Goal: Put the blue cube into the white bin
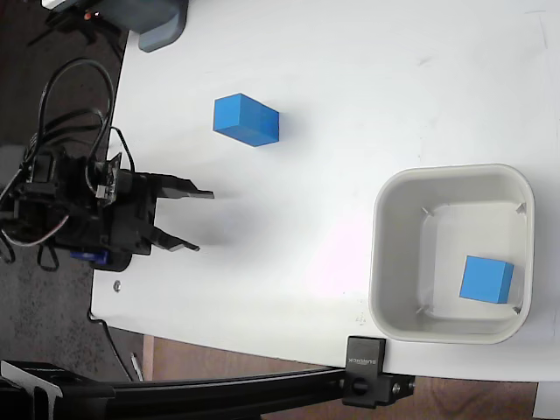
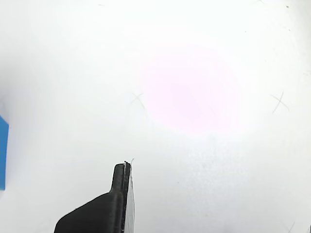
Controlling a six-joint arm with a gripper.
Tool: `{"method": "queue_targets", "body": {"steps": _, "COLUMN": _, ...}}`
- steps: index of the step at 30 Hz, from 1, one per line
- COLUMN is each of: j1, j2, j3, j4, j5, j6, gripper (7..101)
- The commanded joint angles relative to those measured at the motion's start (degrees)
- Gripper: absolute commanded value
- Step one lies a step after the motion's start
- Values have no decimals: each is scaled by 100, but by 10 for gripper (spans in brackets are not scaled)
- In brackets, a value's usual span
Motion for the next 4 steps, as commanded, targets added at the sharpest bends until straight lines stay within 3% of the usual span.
{"method": "queue_targets", "body": {"steps": 1, "j1": 18, "j2": 132, "j3": -141, "j4": -132, "j5": 53, "j6": 9, "gripper": 1003}}
{"method": "queue_targets", "body": {"steps": 4, "j1": 18, "j2": 132, "j3": -141, "j4": -132, "j5": 62, "j6": 9, "gripper": 1003}}
